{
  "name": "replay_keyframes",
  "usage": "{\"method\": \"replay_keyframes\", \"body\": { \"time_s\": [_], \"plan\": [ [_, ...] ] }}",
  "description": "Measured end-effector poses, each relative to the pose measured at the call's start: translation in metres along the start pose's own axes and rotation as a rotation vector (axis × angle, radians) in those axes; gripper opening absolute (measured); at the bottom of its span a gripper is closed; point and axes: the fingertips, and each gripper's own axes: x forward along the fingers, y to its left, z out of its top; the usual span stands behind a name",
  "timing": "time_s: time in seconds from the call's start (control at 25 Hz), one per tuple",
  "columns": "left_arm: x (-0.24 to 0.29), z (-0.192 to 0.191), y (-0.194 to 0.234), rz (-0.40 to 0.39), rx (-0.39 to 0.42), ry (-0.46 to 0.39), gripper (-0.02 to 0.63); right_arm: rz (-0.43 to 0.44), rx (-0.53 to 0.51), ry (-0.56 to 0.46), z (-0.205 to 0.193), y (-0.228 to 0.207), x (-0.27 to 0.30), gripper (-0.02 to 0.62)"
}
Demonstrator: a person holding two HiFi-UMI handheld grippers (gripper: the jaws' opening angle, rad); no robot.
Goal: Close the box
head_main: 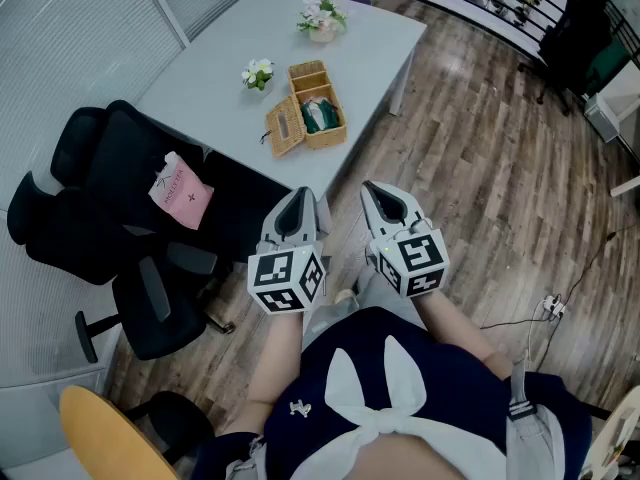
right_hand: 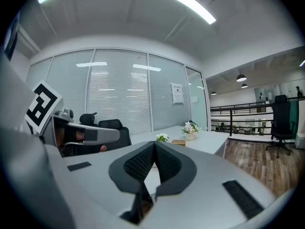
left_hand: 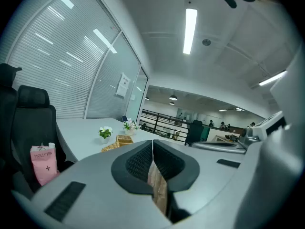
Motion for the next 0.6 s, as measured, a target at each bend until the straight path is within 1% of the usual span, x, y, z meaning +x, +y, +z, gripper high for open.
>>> {"method": "replay_keyframes", "body": {
  "time_s": [0.12,0.32,0.44,0.6],
  "plan": [
    [0.012,0.003,0.004,-0.009,-0.021,-0.008,0.026,0.003,-0.010,-0.007,0.002,-0.007,0.010,0.002],
    [0.029,0.008,0.008,0.009,-0.028,-0.010,0.028,0.006,-0.013,-0.010,0.004,-0.019,0.024,0.003],
    [0.041,0.007,0.012,-0.002,-0.076,-0.002,0.028,0.021,-0.015,0.004,0.002,-0.026,0.037,0.003],
    [0.061,0.001,0.025,0.007,-0.156,0.013,0.038,0.046,-0.020,0.026,-0.001,-0.037,0.054,0.003]
  ]
}}
